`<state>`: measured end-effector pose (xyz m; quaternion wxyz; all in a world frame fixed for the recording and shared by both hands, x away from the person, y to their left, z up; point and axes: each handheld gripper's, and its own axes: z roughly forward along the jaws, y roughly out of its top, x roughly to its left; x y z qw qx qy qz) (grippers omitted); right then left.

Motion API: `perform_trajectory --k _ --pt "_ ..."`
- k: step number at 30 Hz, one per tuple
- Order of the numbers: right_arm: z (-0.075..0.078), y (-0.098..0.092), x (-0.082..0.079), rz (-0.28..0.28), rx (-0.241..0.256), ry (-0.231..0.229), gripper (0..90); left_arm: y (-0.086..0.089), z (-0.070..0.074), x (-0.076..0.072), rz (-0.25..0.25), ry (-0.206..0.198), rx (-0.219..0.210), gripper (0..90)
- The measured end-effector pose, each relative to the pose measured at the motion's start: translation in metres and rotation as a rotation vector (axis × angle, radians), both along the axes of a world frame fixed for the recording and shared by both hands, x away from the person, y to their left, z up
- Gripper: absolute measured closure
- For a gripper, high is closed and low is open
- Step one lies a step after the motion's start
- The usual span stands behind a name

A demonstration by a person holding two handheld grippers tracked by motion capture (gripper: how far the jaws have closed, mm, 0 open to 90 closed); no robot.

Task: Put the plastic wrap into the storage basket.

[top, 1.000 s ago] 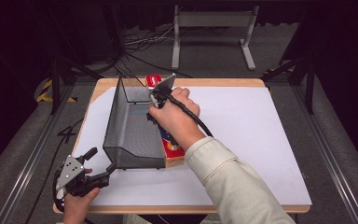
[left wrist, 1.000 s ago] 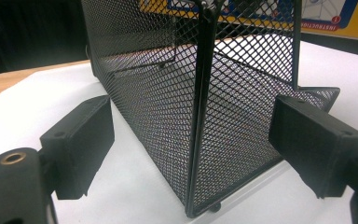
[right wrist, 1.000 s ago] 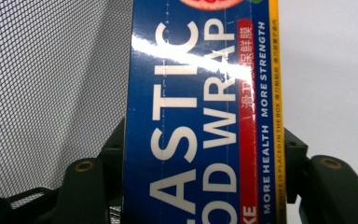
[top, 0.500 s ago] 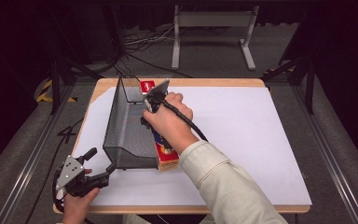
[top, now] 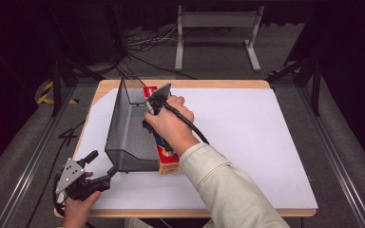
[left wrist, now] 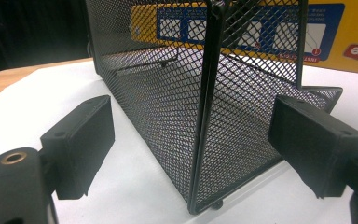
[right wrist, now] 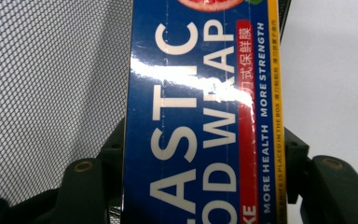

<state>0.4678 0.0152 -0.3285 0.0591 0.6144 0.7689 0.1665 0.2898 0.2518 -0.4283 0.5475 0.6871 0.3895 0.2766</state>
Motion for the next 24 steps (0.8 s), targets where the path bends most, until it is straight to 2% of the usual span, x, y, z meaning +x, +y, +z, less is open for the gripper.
perform_trajectory --k 8,24 --pt "-0.004 0.0 0.004 0.006 -0.002 0.029 40.4 0.0 0.0 0.0 -0.002 0.006 -0.001 15.2" --pt "-0.017 0.003 0.011 0.021 -0.053 0.065 39.9 0.001 0.0 -0.001 0.007 0.008 0.0 15.3"
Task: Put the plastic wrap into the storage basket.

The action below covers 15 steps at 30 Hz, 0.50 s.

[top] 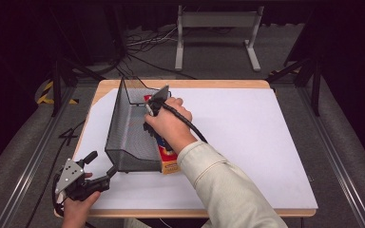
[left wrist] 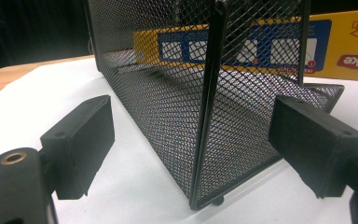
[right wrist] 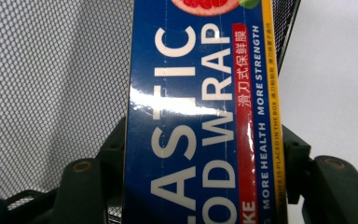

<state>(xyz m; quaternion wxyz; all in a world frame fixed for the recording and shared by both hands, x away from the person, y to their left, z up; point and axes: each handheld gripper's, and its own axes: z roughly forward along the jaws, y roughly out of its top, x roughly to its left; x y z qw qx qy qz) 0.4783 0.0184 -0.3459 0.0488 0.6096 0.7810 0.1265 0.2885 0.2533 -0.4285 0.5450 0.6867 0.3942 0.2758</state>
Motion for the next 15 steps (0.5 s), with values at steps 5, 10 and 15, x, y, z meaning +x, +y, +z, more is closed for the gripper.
perform_trajectory --k 5,10,15 --pt "-0.0032 0.0005 0.0007 0.001 -0.006 0.002 39.9 0.0005 -0.0001 -0.0001 0.001 0.004 -0.001 15.3" --pt "-0.0035 0.0005 0.0003 0.005 -0.007 -0.004 39.6 0.0002 0.0 -0.0003 0.002 0.002 0.001 15.2" --pt "-0.0036 0.0002 0.0 0.01 -0.004 -0.01 39.3 -0.0002 -0.0003 -0.0002 0.001 0.004 0.002 15.2"
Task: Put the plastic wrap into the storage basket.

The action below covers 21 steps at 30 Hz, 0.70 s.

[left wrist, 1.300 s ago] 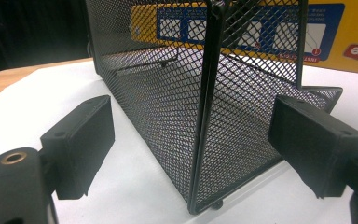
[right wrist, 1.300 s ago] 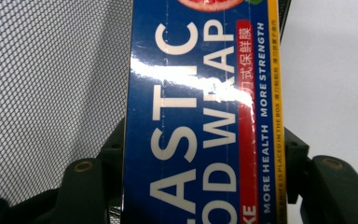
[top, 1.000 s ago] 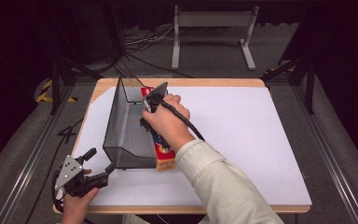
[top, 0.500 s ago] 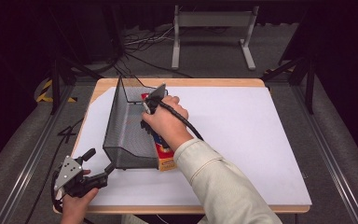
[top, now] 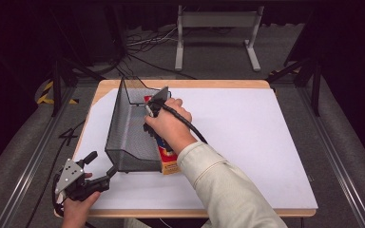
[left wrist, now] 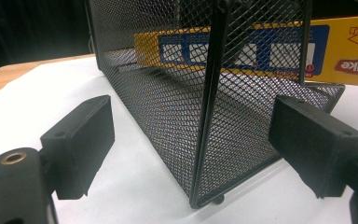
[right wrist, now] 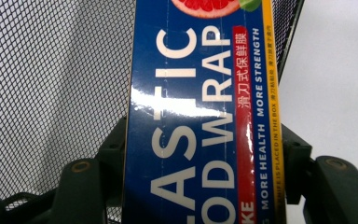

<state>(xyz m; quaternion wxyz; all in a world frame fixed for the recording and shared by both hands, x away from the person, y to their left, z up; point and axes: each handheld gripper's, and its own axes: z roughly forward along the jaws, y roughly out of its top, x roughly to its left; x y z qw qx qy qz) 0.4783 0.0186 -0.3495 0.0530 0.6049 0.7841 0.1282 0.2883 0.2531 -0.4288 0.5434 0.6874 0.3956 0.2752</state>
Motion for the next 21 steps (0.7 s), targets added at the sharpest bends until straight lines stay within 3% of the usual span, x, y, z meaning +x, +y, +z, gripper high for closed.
perform_trajectory --k 13,21 --pt "0.009 -0.006 -0.002 0.034 0.064 -0.069 23.9 -0.001 0.0 0.0 0.0 0.001 0.006 15.2" --pt "0.03 -0.016 -0.01 0.085 0.141 -0.149 21.1 0.0 0.0 0.0 0.005 -0.001 0.005 15.3"
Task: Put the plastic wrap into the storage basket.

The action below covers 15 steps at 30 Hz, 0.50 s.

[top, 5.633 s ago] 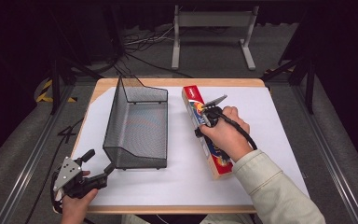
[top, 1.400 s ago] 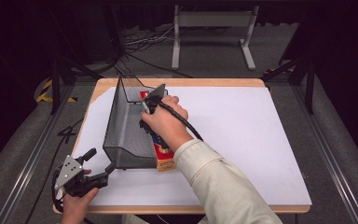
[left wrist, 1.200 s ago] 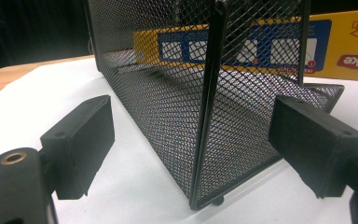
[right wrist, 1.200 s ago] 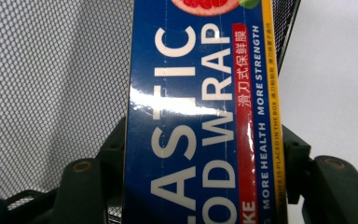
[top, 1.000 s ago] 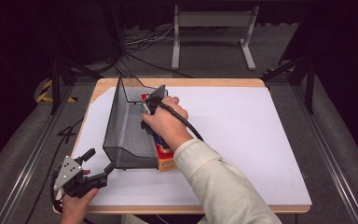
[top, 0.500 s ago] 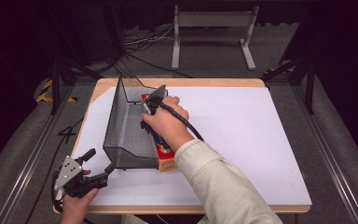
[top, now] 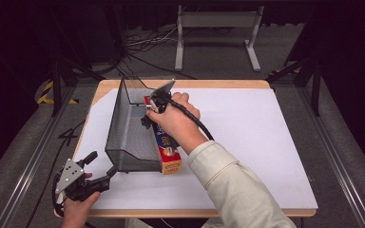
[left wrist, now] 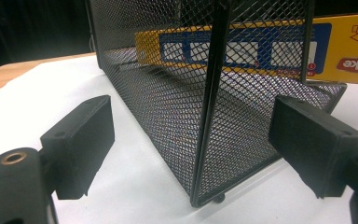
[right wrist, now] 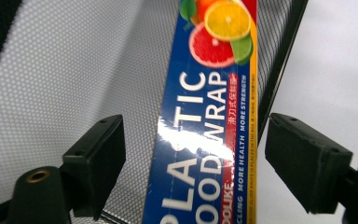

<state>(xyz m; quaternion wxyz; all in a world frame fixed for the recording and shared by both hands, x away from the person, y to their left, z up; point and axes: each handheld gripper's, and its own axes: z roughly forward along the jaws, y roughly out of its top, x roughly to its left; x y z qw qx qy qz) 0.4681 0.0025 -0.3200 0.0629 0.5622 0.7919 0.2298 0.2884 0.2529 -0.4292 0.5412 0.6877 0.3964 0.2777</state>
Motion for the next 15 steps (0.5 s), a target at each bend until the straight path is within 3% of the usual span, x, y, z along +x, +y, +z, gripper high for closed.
perform_trajectory --k 3,8,11,15 --pt "0.013 -0.007 -0.008 0.04 0.054 -0.074 20.5 0.0 0.0 0.0 0.001 -0.002 -0.001 15.2" --pt "0.029 -0.02 -0.021 0.113 0.096 -0.19 19.8 0.0 0.001 0.0 0.001 -0.003 0.002 15.2" --pt "0.038 -0.03 -0.028 0.132 0.139 -0.236 19.8 -0.001 0.001 0.0 0.002 0.0 0.002 15.2" --pt "0.046 -0.044 -0.035 0.142 0.158 -0.272 19.8 -0.002 0.0 0.001 0.001 0.0 0.005 15.2"
